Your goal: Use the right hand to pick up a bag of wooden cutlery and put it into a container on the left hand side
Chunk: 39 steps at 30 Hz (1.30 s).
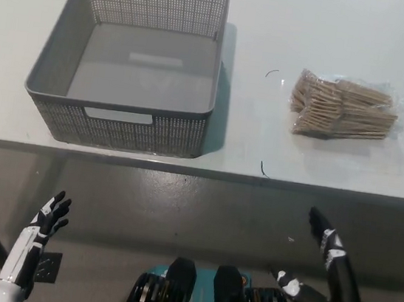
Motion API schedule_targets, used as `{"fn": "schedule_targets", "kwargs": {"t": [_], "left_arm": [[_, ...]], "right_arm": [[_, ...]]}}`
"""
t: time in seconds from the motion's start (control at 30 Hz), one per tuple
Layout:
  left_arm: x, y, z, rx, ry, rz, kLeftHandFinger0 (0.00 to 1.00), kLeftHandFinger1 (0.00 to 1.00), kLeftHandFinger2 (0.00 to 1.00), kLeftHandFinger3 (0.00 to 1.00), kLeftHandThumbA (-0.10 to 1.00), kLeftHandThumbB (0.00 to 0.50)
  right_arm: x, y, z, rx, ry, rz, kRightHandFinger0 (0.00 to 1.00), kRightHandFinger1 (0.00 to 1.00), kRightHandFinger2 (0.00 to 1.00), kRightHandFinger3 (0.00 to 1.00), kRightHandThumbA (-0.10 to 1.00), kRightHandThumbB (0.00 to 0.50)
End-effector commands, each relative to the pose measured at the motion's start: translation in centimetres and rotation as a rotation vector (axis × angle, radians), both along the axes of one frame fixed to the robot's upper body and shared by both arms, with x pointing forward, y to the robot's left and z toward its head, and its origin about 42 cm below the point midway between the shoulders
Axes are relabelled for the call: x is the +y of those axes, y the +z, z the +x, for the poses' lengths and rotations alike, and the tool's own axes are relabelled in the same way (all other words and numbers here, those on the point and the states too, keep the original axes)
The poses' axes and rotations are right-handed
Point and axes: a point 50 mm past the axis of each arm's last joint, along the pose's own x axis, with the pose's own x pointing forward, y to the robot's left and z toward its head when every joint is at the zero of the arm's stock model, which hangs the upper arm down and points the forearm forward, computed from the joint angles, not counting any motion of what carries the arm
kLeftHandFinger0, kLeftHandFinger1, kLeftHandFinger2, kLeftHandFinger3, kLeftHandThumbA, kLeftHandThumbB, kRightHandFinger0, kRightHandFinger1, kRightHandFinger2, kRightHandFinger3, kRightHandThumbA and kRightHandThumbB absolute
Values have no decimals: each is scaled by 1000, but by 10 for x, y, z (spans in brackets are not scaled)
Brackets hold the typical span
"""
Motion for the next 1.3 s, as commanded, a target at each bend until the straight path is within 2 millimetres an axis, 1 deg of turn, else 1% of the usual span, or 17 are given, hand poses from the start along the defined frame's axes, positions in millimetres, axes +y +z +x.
{"fn": "schedule_targets", "kwargs": {"t": [0.0,0.07,0.13,0.2,0.23,0.3,0.4,0.47,0.6,0.63,0.67,0.7,0.73,0.8,1.03,1.13,1.27], "left_arm": [[6,14,9,-85,-27,21,1000,1000,1000,1000,1000,333],[6,14,9,-85,-26,18,1000,1000,1000,1000,1000,329],[6,14,9,-84,-28,25,1000,1000,1000,1000,1000,319],[6,14,9,-83,-30,37,1000,1000,1000,1000,1000,324],[6,15,9,-83,-32,36,1000,1000,1000,1000,1000,322],[7,15,10,-84,-33,36,1000,1000,1000,1000,1000,323],[8,16,10,-87,-28,31,1000,1000,1000,1000,1000,332],[8,16,10,-86,-31,29,1000,1000,1000,1000,1000,322],[8,14,9,-79,-34,50,1000,1000,1000,1000,1000,331],[9,14,8,-77,-38,55,1000,1000,1000,1000,1000,342],[9,14,8,-75,-40,56,1000,1000,1000,1000,1000,343],[9,14,8,-75,-39,58,1000,1000,1000,1000,1000,342],[9,14,9,-74,-41,59,1000,1000,1000,1000,1000,339],[9,13,9,-72,-42,66,1000,1000,1000,1000,1000,340],[13,11,8,-59,-54,98,1000,1000,1000,1000,1000,355],[12,11,8,-58,-60,93,1000,1000,1000,1000,1000,355],[12,11,9,-53,-70,114,1000,1000,1000,1000,1000,358]], "right_arm": [[-12,47,-3,-229,-12,-48,1000,1000,1000,1000,814,236],[-18,65,-6,-301,-3,-67,1000,1000,1000,1000,878,216],[-27,91,-11,-342,-11,-99,1000,1000,1000,1000,949,251],[-33,106,-11,-382,-14,-138,1000,1000,1000,1000,961,249],[-40,120,-10,-392,-42,-197,1000,1000,1000,1000,1000,313],[-52,149,-9,-448,-74,-336,1000,1000,1000,1000,1000,311],[-65,174,-5,-451,-70,-409,1000,1000,1000,1000,915,335],[-77,197,1,-434,-69,-488,1000,1000,1000,1000,847,378],[-93,225,20,-422,-81,-639,1000,1000,1000,1000,757,451],[-97,235,26,-429,-96,-672,1000,1000,1000,1000,737,438],[-99,242,30,-418,-114,-698,1000,1000,1000,1000,825,387],[-102,249,34,-398,-128,-720,1000,1000,1000,1000,1000,337],[-107,257,41,-367,-127,-697,1000,1000,1000,1000,1000,283],[-114,266,50,-357,-129,-676,1000,1000,1000,1000,1000,254],[-135,303,93,-272,-144,-803,1000,1000,1000,1000,1000,265],[-142,316,110,-236,-133,-867,1000,1000,1000,1000,1000,305],[-143,337,138,-174,-108,-979,1000,1000,1000,1000,1000,283]]}}
